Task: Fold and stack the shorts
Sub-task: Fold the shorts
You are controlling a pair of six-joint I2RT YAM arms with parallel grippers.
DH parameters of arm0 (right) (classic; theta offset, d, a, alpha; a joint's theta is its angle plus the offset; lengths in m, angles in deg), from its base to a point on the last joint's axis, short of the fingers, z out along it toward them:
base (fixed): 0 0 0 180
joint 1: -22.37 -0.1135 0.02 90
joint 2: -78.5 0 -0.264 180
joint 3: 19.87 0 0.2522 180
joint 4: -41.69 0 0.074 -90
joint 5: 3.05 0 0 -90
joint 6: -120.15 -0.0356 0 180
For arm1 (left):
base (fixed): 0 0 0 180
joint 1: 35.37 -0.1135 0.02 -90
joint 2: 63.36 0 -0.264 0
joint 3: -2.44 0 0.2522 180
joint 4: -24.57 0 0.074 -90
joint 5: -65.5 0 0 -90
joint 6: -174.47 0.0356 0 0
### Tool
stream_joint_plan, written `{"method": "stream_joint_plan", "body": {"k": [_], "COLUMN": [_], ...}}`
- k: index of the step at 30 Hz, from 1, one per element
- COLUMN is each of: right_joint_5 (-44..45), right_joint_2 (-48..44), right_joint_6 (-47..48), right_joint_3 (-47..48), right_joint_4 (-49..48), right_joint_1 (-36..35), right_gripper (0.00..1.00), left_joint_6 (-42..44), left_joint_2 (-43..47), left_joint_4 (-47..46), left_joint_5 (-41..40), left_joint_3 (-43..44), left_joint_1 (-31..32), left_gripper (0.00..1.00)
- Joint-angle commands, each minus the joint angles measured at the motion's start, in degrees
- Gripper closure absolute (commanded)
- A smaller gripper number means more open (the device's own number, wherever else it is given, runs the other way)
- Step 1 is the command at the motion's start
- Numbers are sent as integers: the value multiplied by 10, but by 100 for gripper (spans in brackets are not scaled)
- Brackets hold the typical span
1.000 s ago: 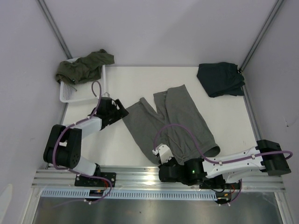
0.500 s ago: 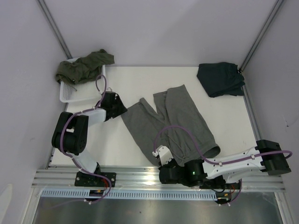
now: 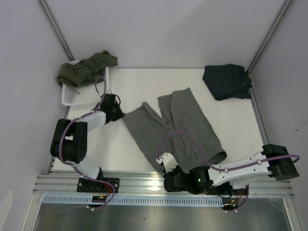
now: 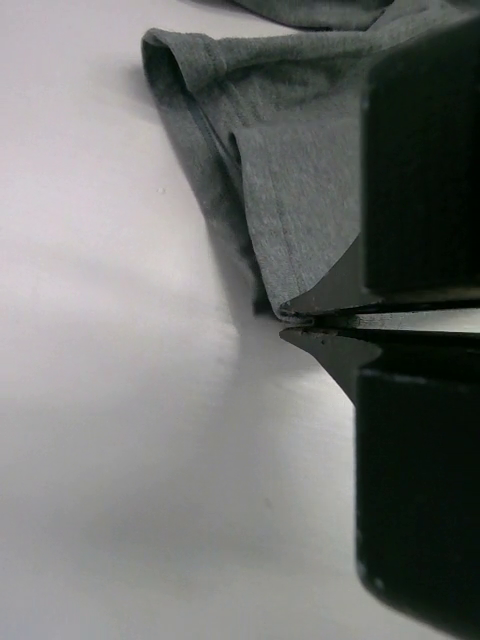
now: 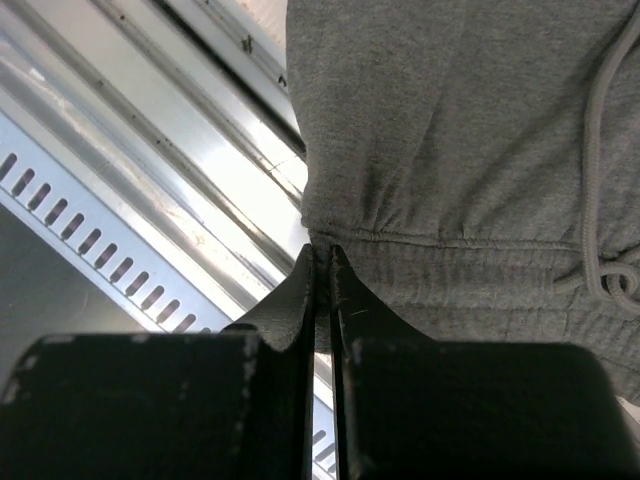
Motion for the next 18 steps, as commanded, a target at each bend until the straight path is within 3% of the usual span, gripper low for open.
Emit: {"method": "stream_joint_plan", "body": {"k": [1,7,9,13,18], "right_joint_5": [-16,-37,-38,-57,-113], "right_joint_2": [20,128,164,182,182], "right_joint_6": [2,32,34,36,41], "right_joint_3": [40,130,159,166,221], "right_joint_4": [-31,-47,-45,-74,-96], "right_joint_1": [-25,-49,-54,-49,-40], "right_gripper": [100,100,100,100,100], "left_joint_6": [30,36,31,35,28], "left_joint_2": [72,150,165,156,150], "left_joint_4": [51,97,93,111,131], "left_joint_5": [-16,-66,-51,-47,-15], "left_joint_3": [30,26,23,48,74], "left_joint_1": [-43,-65,-80,-94,-160], "left_gripper": [100,100,100,100,100]}}
